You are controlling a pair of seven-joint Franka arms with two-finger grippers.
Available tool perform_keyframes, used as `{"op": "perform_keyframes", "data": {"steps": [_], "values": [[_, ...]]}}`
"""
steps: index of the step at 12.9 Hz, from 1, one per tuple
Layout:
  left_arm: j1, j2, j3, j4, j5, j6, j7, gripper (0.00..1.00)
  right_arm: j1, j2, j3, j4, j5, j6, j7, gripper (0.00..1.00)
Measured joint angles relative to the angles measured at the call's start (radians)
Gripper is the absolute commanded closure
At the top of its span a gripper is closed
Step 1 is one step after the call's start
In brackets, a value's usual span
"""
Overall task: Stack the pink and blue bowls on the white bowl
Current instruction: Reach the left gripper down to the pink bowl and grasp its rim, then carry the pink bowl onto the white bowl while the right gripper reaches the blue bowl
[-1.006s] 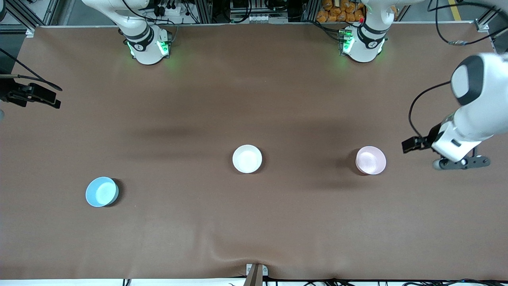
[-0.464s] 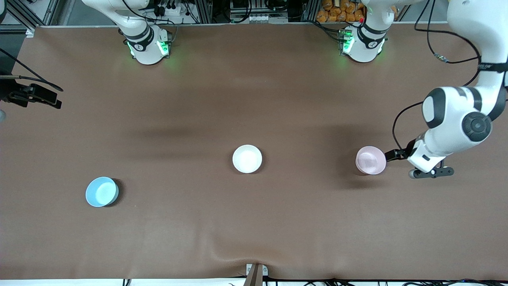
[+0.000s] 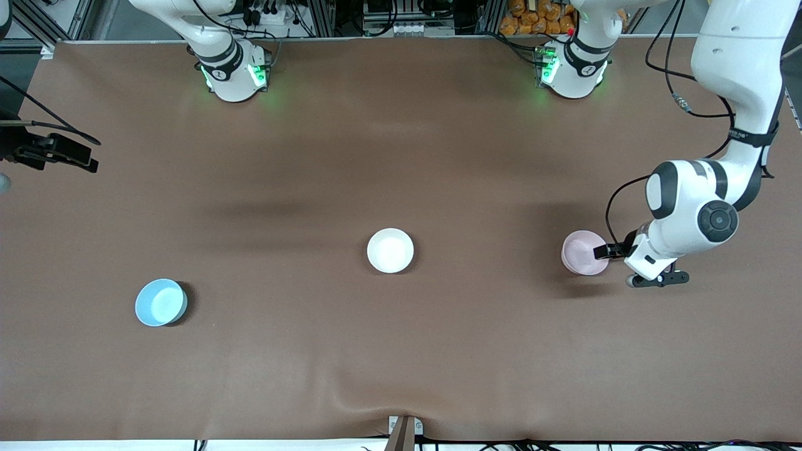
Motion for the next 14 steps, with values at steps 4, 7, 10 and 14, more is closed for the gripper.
{"op": "perform_keyframes", "data": {"steps": [4, 7, 10, 14], "values": [[0.001, 0.014, -0.007, -0.001, 0.000, 0.003, 0.000, 1.00, 0.000, 0.004, -0.003, -0.013, -0.001, 0.020, 0.000, 0.00], [-0.001, 0.014, -0.013, -0.006, 0.000, 0.003, 0.000, 1.00, -0.016, 0.030, -0.011, -0.023, -0.006, 0.047, 0.001, 0.00], [0.001, 0.002, -0.026, -0.004, -0.001, -0.005, 0.000, 1.00, -0.045, 0.094, -0.013, -0.031, -0.006, 0.108, 0.001, 0.00], [0.002, -0.087, -0.109, 0.013, -0.047, -0.106, -0.019, 1.00, -0.046, 0.220, -0.013, -0.037, -0.006, 0.254, 0.001, 0.00]]}}
